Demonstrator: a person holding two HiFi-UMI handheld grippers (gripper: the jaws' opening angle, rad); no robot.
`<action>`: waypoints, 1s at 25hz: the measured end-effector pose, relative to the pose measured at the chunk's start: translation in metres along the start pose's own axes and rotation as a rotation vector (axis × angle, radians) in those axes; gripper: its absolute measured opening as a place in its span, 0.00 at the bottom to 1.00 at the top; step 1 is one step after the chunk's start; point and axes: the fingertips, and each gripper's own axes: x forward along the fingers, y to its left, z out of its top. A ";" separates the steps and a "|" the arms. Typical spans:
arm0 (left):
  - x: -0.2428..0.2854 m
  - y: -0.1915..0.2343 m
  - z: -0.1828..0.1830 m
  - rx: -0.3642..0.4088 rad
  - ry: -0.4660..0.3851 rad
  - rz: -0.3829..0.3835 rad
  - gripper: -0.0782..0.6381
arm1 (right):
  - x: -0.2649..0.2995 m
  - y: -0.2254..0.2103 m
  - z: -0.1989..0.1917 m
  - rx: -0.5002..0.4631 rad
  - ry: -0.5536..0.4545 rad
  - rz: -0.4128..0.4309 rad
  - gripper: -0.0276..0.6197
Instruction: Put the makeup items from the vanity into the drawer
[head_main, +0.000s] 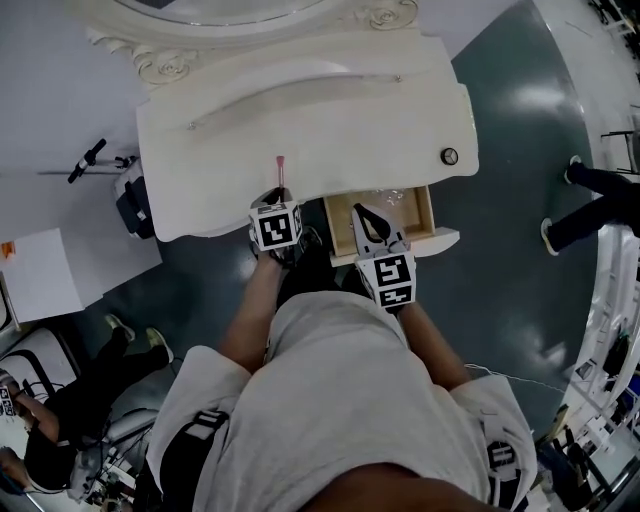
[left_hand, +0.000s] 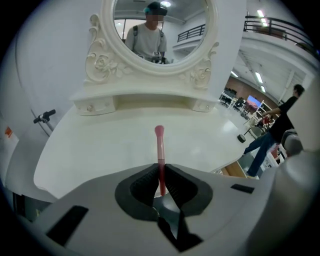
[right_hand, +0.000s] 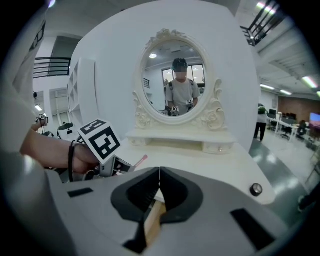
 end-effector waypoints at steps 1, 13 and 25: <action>0.000 -0.007 0.000 0.008 0.001 -0.007 0.17 | -0.004 -0.003 -0.002 0.004 -0.001 -0.008 0.07; 0.004 -0.082 -0.002 0.111 0.012 -0.083 0.17 | -0.050 -0.040 -0.023 0.064 0.002 -0.091 0.07; 0.007 -0.143 -0.030 0.291 0.031 -0.159 0.17 | -0.075 -0.060 -0.059 0.143 0.009 -0.139 0.07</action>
